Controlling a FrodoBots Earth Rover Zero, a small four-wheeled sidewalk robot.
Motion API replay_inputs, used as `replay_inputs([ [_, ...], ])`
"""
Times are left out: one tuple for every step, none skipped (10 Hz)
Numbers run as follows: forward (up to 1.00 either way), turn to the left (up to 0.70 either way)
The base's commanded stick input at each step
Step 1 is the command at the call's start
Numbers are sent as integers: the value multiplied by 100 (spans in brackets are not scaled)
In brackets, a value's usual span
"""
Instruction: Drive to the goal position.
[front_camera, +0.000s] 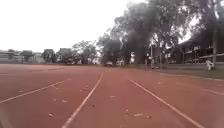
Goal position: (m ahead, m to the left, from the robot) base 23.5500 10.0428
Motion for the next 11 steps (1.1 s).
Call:
replay_inputs([
  [45, 0],
  [45, 0],
  [45, 0],
  [45, 0],
  [45, 0],
  [45, 0],
  [45, 0],
  [45, 0],
  [45, 0],
  [45, 0],
  [45, 0],
])
